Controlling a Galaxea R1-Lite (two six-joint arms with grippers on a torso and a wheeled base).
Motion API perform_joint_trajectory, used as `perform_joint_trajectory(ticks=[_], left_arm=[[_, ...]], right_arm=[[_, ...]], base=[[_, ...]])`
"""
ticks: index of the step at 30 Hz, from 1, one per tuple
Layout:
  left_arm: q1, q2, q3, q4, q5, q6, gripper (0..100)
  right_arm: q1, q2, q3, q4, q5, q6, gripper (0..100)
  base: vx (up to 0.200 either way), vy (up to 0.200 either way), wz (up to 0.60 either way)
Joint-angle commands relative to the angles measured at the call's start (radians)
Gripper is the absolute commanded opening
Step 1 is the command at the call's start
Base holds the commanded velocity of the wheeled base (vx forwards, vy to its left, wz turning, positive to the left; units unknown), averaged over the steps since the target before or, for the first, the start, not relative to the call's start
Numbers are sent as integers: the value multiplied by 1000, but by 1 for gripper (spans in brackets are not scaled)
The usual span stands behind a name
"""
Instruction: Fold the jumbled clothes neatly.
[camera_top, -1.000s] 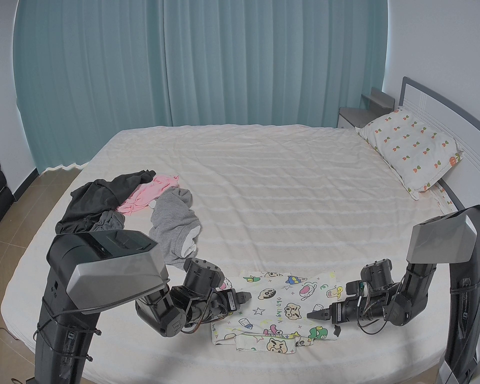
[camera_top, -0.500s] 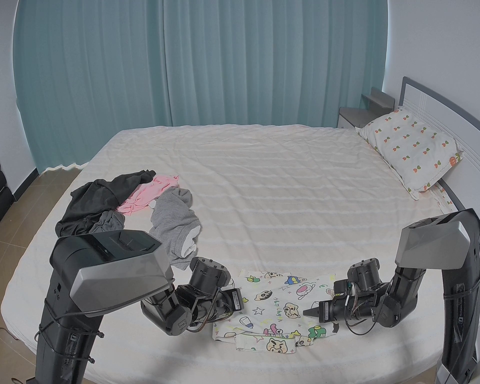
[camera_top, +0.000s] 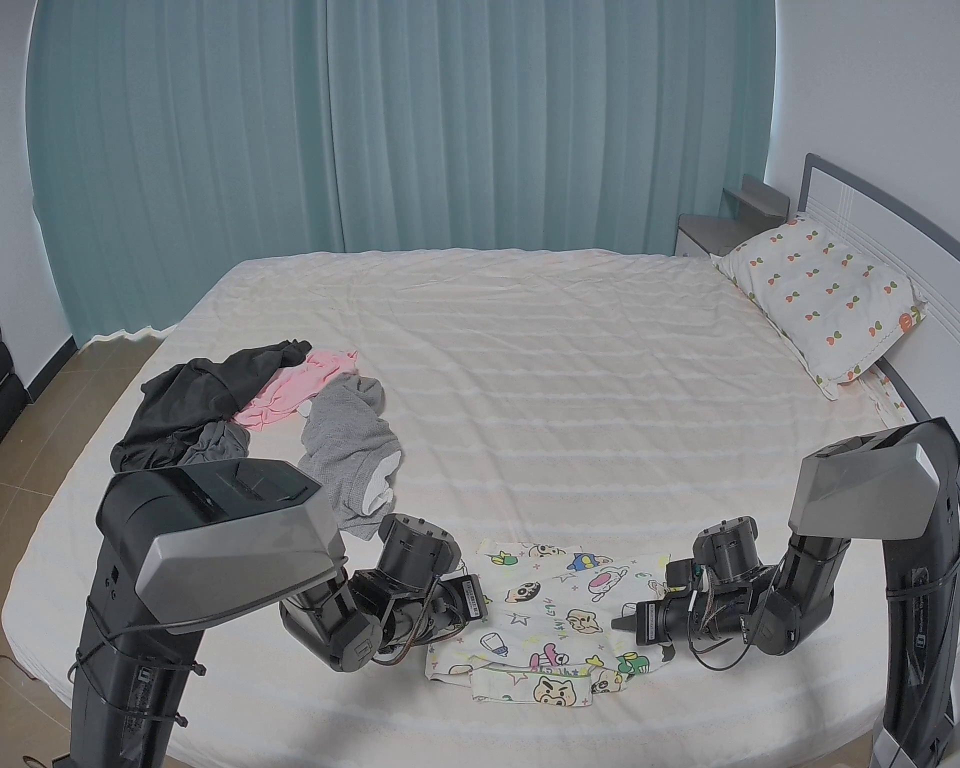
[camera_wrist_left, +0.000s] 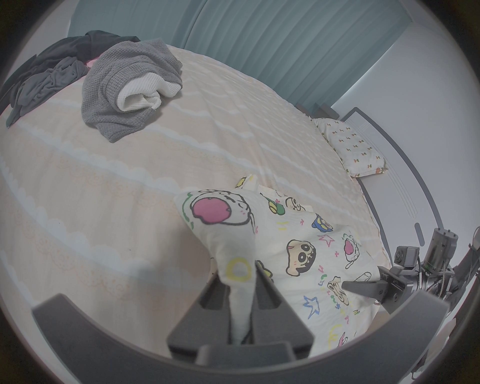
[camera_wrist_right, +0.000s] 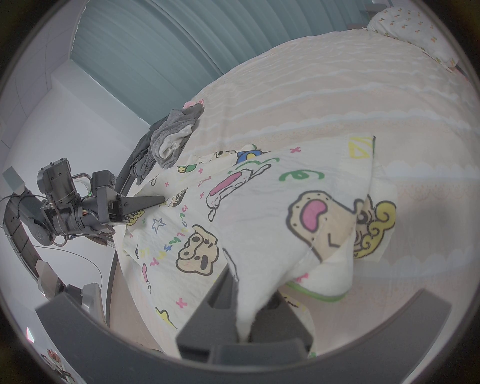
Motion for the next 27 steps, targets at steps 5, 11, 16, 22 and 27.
perform_joint_trajectory(ticks=[5, 11, 16, 22, 27], left_arm=[[9, -6, 2, 0, 16, 0, 0], [12, -6, 4, 0, 18, 0, 0], [12, -14, 24, -2, 18, -2, 0], [15, -15, 27, -2, 18, -2, 0], [20, -25, 33, -2, 24, -2, 0]], right_arm=[[0, 2, 0, -3, 1, 1, 0], [2, 2, 0, -5, 1, 1, 0], [5, 3, -2, -5, 1, 1, 0], [9, 3, -2, -5, -1, 1, 0], [16, 3, -2, -5, -1, 1, 0]], base=[[0, 80, 0], [0, 200, 0], [0, 200, 0], [0, 200, 0], [0, 200, 0]])
